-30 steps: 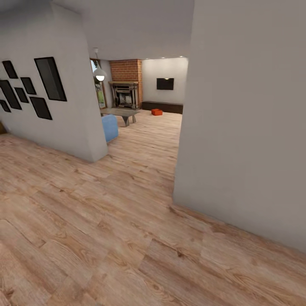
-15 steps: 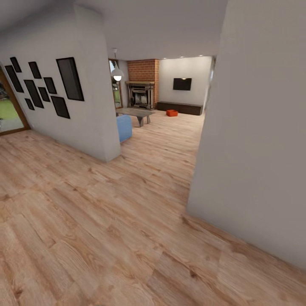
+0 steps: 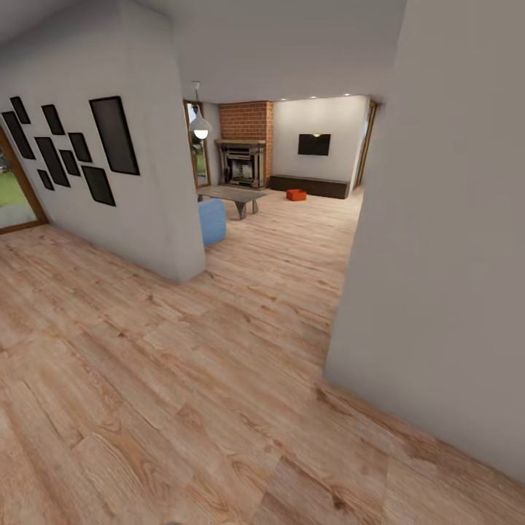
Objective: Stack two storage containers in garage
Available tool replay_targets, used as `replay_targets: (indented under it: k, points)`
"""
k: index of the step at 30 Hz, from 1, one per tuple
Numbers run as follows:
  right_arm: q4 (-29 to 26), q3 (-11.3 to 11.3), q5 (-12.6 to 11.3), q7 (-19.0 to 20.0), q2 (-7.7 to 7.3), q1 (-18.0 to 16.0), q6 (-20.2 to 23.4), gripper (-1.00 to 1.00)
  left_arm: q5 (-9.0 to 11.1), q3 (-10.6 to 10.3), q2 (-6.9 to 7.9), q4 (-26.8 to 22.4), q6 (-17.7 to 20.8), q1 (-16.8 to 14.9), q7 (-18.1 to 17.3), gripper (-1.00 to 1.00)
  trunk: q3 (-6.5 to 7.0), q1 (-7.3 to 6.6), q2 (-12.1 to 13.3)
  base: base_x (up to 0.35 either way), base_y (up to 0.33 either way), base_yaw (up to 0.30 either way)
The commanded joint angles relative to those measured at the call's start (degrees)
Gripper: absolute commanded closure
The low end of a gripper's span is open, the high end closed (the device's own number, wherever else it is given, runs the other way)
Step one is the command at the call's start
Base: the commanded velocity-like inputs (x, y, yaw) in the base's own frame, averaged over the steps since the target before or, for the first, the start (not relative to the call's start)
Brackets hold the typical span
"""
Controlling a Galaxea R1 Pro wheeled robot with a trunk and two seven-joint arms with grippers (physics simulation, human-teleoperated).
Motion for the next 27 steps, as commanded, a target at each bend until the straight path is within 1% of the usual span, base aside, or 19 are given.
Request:
replay_targets:
  k: [1, 27]
  points:
    - [0.2, 0.5, -0.4, 0.0, 0.05, -0.1, -0.2, -1.0, 0.5, 0.0, 0.02, 0.0, 0.1, 0.0, -0.2, -1.0, -0.09, 0.05, -0.1, 0.321, 0.0, 0.0]
    - [0.2, 0.5, -0.4, 0.0, 0.06, -0.1, -0.2, -1.0, 0.5, 0.0, 0.02, 0.0, 0.1, 0.0, -0.2, -1.0, -0.09, 0.05, -0.1, 0.321, 0.0, 0.0]
